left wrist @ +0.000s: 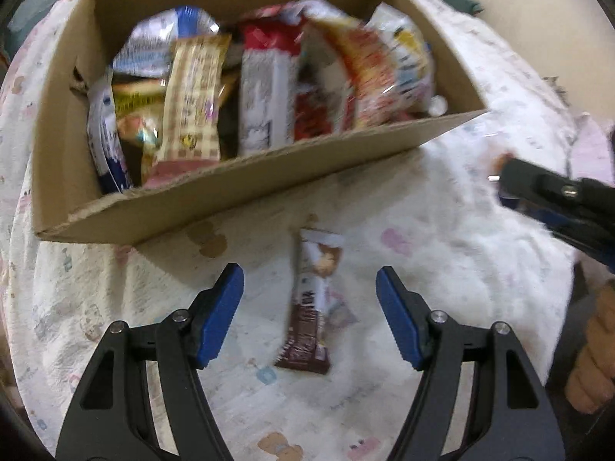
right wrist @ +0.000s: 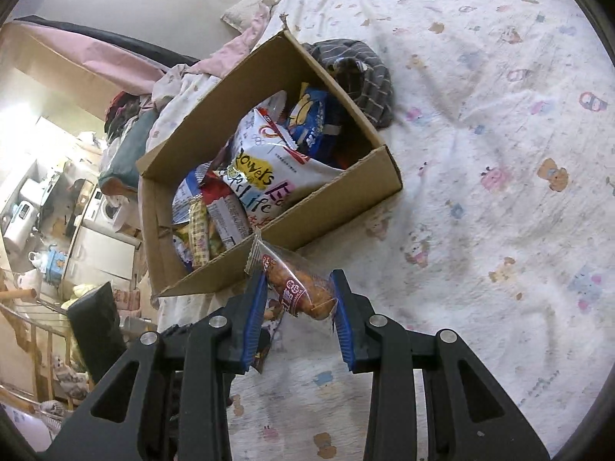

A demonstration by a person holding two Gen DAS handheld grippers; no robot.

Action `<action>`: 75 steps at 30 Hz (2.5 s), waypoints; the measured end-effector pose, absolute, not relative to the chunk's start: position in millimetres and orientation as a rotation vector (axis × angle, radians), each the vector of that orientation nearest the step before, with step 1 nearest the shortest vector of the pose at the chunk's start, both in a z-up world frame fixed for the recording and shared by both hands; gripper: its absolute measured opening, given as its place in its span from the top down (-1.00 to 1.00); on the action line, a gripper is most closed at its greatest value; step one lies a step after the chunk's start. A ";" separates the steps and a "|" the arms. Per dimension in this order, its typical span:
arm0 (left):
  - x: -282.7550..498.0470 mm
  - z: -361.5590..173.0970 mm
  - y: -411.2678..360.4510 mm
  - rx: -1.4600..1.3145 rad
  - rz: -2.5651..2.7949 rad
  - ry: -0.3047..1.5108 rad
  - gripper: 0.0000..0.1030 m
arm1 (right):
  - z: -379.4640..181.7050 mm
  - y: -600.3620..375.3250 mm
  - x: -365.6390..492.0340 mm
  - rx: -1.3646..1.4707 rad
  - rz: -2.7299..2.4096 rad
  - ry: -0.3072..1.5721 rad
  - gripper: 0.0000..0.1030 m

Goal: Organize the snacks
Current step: 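Grasp the wrapped pastry with the right gripper while the left gripper grasps a chocolate bar, then carry the pastry and chocolate bar over the box and lower them inside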

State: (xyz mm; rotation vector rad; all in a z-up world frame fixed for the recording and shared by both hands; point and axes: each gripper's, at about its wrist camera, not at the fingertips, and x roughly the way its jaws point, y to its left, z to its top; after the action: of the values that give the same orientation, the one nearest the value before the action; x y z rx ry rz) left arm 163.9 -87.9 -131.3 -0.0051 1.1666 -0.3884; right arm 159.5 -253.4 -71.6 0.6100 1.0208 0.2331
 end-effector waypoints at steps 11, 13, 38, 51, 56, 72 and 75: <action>182.4 -149.1 -145.1 0.042 -0.332 1.220 0.74 | -74.3 -264.7 158.8 0.601 0.197 1.026 0.32; 182.6 -142.1 -139.6 0.020 -0.304 1.220 0.74 | -72.4 -265.5 159.4 0.598 0.195 1.022 0.32; 132.6 -27.1 -58.9 -0.097 -0.158 0.990 0.74 | -19.9 -240.6 151.6 0.530 0.258 0.938 0.32; 179.0 28.2 -21.2 -0.127 -0.118 0.924 0.74 | 20.6 -249.6 190.7 0.485 0.226 0.894 0.32; 203.3 23.5 -17.9 -0.126 -0.111 0.930 0.73 | 32.6 -258.6 224.0 0.437 0.209 0.880 0.32; 239.8 -27.7 -36.4 -0.095 -0.130 0.968 0.73 | -15.3 -249.5 289.0 0.350 0.176 0.952 0.32; 237.6 -25.4 -44.4 -0.055 -0.137 0.947 0.72 | -21.9 -249.2 295.0 0.364 0.167 0.958 0.32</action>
State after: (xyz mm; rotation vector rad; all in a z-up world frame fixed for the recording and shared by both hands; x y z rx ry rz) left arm 237.6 -44.4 -25.4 -0.0551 0.9475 -0.1368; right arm 295.0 -249.2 -21.9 0.3640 0.9584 0.1670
